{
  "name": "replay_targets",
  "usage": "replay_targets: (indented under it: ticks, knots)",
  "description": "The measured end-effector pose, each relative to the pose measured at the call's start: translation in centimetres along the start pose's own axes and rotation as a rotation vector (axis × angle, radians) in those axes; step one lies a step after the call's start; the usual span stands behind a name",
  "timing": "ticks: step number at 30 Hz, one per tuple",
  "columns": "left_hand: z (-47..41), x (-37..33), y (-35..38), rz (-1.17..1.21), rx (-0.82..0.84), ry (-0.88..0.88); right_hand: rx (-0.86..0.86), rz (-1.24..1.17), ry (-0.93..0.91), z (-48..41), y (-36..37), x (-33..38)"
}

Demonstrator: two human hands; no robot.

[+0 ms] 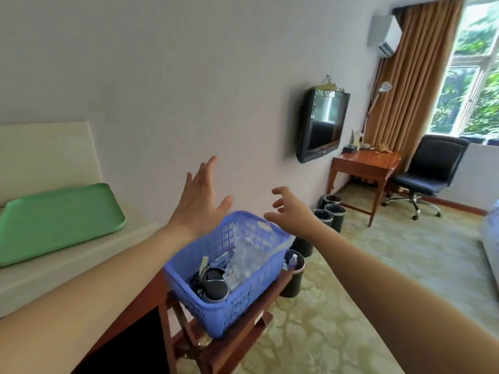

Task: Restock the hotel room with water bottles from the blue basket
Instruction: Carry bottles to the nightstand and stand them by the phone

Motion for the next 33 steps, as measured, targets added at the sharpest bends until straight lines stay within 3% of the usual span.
replay_targets:
  ticks: [8,14,23,33]
  knots:
    - [-6.2,-4.0,13.6,0.037,0.137,-0.159,-0.034,0.062,0.065,-4.0,-8.8,-11.1]
    - [-6.6,-3.8,18.9,0.14,0.24,-0.334,-0.004,0.055,0.08,-6.6,-11.4,-16.7]
    - [-3.9,0.5,22.0,0.179,0.37,-0.558,0.136,0.022,0.1,-10.5,-6.8,-20.5]
    - [-3.3,8.5,27.4,0.086,0.543,-0.619,0.291,0.029,0.062,-18.3,0.0,-21.0]
Point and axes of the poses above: each hand's wrist, its own z-axis away from the middle knuckle, its own y-axis out of the palm, x = y × z, the point moved 1 cm from there along -z, towards the middle knuckle, and after that the axes turned 3 degrees about y, right-handed, at the moved point
